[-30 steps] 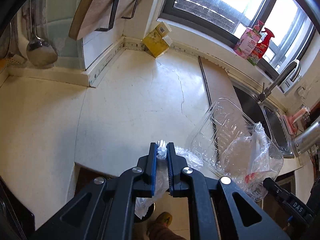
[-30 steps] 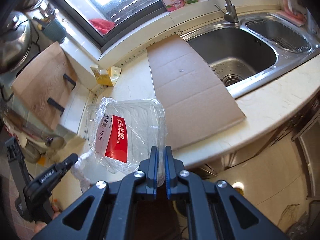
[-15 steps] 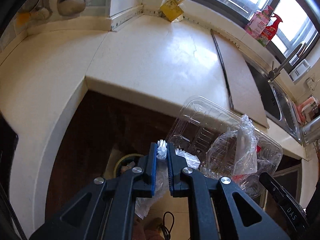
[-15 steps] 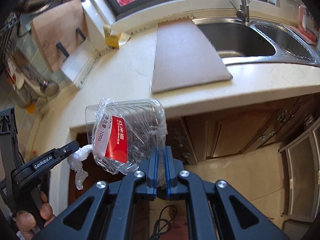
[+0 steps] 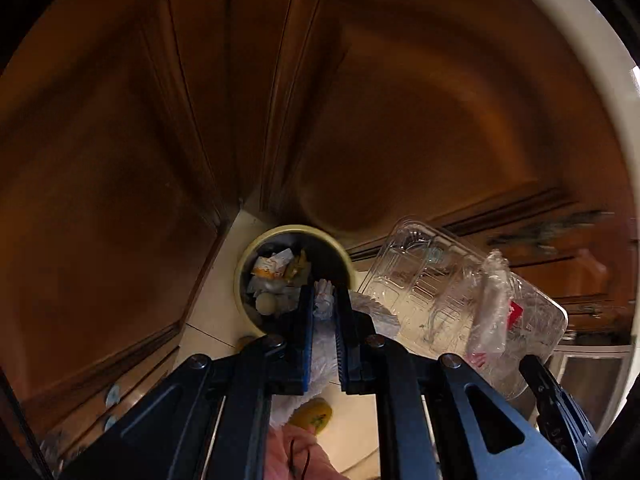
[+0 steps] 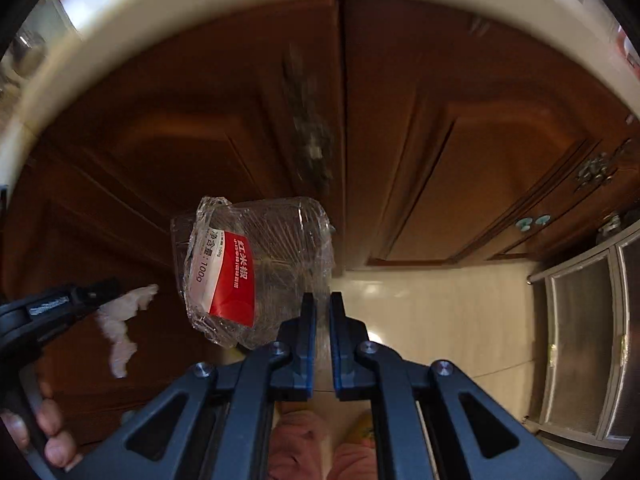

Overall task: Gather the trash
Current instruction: 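Carry the plastic wrap and food tray down over the bin and open both grippers, then raise both open tools back over the counter toward the yellow carton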

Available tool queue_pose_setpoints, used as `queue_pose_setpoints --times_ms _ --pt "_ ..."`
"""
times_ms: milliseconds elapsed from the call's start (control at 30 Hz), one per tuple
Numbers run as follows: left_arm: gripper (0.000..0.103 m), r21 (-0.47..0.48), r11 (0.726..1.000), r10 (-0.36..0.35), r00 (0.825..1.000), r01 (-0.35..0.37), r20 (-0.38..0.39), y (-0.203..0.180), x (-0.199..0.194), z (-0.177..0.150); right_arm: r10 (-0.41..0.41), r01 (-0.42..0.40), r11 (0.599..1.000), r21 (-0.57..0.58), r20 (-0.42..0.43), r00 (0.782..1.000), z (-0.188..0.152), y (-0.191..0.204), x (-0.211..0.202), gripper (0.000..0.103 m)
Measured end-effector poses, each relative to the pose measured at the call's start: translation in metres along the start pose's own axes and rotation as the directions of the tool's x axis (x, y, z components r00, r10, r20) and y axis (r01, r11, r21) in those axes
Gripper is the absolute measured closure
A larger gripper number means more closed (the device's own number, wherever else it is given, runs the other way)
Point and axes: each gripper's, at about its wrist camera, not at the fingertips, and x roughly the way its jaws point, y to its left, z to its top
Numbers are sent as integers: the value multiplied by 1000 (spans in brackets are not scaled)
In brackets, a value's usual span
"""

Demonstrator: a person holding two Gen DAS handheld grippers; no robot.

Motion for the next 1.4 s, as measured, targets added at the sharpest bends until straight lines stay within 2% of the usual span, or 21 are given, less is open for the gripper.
queue_pose_setpoints --times_ms 200,300,400,567,800,1067,1300,1400 --pt "92 24 1000 21 999 -20 -37 10 76 12 -128 124 989 -75 -41 991 -4 37 81 97" --pt "69 14 1000 14 998 -13 -56 17 103 18 -179 172 978 -115 -56 982 -4 54 113 97" --pt "55 15 999 43 997 -42 -66 20 120 22 -178 166 978 -125 -85 980 -2 67 136 95" --pt "49 40 994 102 992 -99 -77 28 131 23 -167 141 977 -162 -161 973 0 82 163 89" --pt "39 38 989 148 986 -145 -72 37 124 28 -55 14 987 -163 -251 966 -6 86 169 84" --pt "37 37 983 185 979 -183 -87 45 112 15 -10 -33 989 -147 -284 959 -11 73 161 84" --pt "37 43 981 191 977 -187 -93 35 79 -6 53 -96 985 -145 -273 960 -14 56 126 84" --pt "37 51 983 182 980 -178 -78 24 52 -13 85 -128 979 -156 -259 962 -10 50 98 84"
